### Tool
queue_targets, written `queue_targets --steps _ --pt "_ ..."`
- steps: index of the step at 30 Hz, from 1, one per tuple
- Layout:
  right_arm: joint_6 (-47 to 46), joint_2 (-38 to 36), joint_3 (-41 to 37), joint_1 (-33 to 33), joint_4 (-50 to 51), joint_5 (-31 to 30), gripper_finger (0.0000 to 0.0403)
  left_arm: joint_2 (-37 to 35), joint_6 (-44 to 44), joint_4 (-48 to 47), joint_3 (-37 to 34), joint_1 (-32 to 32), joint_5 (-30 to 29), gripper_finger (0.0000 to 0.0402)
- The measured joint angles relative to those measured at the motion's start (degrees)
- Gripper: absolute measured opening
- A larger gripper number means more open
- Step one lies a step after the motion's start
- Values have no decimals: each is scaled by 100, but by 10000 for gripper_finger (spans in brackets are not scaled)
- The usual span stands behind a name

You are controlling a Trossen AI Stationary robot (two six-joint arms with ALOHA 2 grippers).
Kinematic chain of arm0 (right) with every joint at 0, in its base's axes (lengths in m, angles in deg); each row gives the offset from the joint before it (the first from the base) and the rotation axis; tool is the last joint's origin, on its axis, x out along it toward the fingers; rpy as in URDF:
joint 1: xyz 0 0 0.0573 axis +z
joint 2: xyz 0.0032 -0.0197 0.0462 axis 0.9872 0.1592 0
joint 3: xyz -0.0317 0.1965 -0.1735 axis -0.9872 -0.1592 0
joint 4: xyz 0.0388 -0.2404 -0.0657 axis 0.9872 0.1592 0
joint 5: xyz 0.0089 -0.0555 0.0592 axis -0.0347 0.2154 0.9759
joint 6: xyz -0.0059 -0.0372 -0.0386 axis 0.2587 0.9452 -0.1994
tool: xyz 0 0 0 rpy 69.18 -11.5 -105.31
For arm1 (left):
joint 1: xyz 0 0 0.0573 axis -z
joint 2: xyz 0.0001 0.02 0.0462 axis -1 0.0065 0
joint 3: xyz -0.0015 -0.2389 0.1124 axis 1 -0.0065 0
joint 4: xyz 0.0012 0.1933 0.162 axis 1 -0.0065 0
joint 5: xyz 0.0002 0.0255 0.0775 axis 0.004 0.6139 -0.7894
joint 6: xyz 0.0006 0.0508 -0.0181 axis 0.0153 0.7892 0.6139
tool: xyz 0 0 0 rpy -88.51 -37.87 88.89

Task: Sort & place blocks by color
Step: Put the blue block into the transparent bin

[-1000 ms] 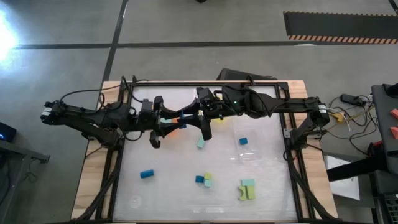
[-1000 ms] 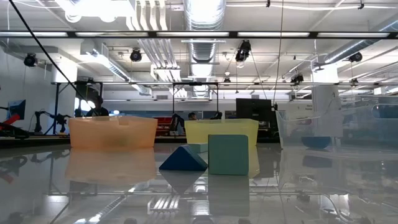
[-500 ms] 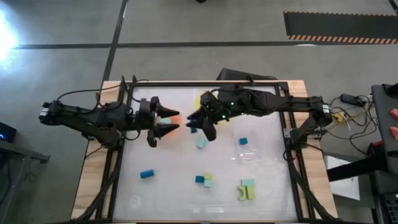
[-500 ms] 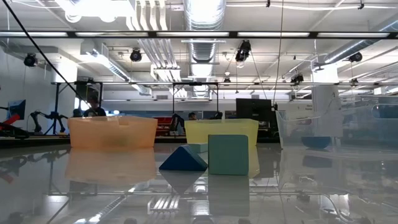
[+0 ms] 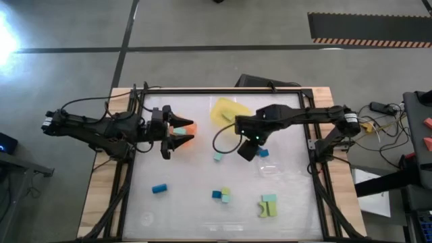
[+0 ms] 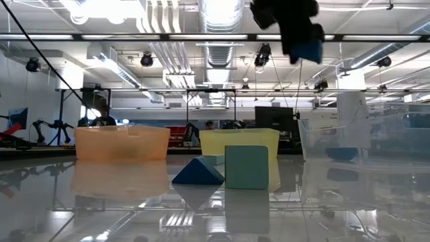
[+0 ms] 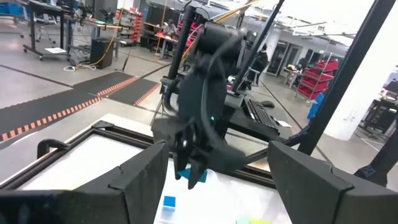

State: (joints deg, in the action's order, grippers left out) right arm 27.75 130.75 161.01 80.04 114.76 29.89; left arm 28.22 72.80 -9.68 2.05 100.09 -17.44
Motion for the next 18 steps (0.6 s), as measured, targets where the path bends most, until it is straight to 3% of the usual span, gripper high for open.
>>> queue_targets --steps 12,18 --pt "-1303 -616 -2663 -136 -921 -130 121 13 -5 0 -11 0 0 258" --pt "-2072 -861 -3422 -282 -994 -434 121 13 -4 -1 -11 0 -11 258"
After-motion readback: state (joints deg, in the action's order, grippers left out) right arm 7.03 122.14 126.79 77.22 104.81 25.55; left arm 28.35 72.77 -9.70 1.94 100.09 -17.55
